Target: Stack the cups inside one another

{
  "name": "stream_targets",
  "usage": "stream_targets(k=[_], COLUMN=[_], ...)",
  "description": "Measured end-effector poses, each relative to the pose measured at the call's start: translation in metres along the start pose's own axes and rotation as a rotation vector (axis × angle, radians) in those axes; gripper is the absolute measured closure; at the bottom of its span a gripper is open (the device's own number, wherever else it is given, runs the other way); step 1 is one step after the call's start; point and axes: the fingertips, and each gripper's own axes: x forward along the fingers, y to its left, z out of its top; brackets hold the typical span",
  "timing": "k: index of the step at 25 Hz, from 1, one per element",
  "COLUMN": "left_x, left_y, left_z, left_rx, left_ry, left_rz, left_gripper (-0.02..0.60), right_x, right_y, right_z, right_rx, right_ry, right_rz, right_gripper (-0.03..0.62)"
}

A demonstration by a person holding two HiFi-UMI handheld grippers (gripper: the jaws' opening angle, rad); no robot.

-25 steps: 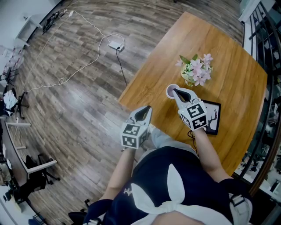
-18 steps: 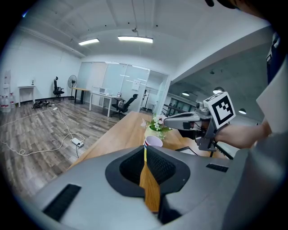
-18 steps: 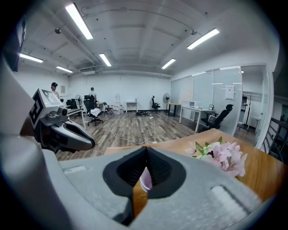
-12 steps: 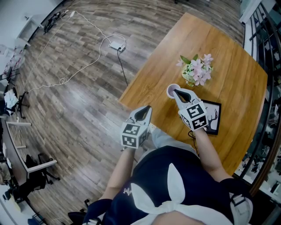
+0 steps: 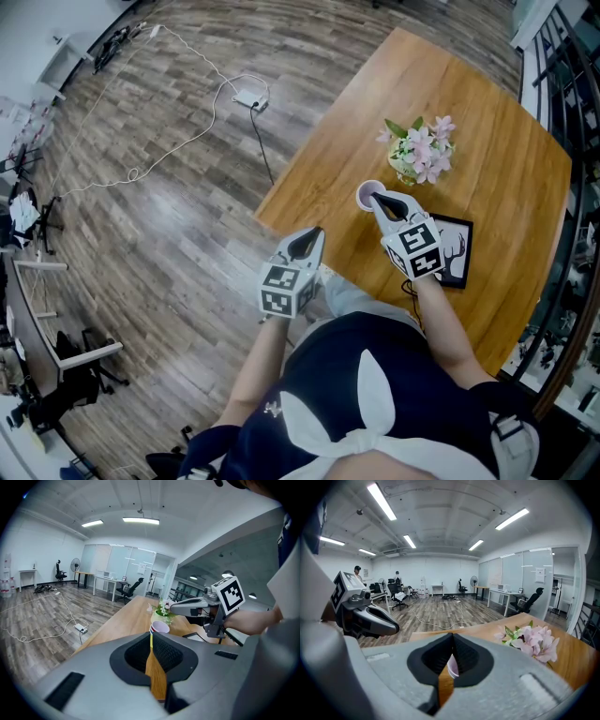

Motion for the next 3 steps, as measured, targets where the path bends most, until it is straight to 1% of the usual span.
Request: stream_targets(k=[3], left_x=[0.003], left_y=[0.0002], left_z=[-0.0024], left_rx=[0.0], left_ry=[0.002], left_rz=[0.001], left_gripper=[0.551], right_x=[0.0012], right_y=[-0.0021], right_z=[-0.0034], right_rx=[0.002], right_ry=[0.001], right_rz=[0.0], right_gripper=[0.596])
